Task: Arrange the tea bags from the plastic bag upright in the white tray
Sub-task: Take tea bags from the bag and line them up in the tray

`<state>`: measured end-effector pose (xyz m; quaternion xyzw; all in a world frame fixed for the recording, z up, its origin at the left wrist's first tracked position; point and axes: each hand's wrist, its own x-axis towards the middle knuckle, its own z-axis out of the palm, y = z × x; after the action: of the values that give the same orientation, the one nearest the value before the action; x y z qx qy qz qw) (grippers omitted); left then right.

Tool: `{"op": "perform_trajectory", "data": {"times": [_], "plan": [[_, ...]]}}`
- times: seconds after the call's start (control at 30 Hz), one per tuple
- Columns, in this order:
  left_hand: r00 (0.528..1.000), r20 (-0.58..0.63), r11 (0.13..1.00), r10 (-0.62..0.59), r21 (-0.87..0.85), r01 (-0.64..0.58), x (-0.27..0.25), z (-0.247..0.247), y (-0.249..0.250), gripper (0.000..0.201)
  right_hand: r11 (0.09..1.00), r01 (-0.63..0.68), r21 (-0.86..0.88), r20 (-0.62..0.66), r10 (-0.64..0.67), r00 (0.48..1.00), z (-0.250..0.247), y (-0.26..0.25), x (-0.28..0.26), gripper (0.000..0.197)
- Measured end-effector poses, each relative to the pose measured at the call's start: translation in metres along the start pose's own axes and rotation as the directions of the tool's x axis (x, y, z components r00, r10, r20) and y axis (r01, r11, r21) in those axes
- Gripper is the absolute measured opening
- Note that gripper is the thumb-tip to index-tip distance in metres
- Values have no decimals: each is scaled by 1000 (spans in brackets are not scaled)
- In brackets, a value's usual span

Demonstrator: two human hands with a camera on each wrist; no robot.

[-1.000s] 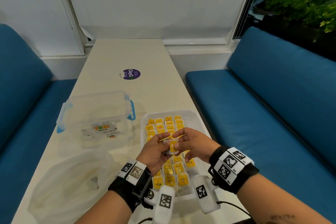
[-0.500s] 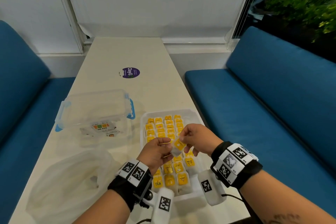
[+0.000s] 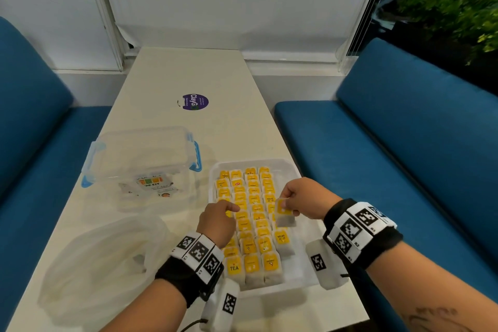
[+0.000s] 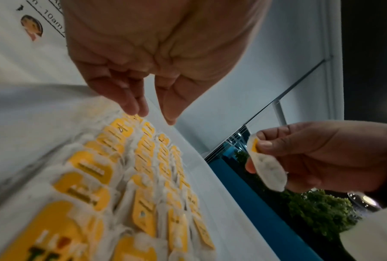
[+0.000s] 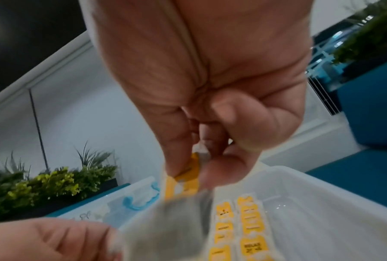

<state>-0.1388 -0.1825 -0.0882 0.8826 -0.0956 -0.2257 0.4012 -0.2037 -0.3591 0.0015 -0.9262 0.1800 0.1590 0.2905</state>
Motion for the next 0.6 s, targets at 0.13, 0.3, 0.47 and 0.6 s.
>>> {"op": "perform_trajectory", "data": {"times": [0.13,0.3,0.47,0.6], "plan": [[999,-53,986,9,167,0,-1,-2,-3,41,995,-87,-39,82,90,993,5,8,2,7],[1000,6,966,-23,259,20,-4,-9,-4,55,970,-64,-235,242,122,963,23,18,7,4],[996,85,984,-34,175,19,0,-11,-10,60,941,-65,-331,424,210,881,46,22,9,17],[992,121,993,-21,120,7,-2,-14,-9,64,907,-61,-417,380,235,895,49,17,14,10]]}}
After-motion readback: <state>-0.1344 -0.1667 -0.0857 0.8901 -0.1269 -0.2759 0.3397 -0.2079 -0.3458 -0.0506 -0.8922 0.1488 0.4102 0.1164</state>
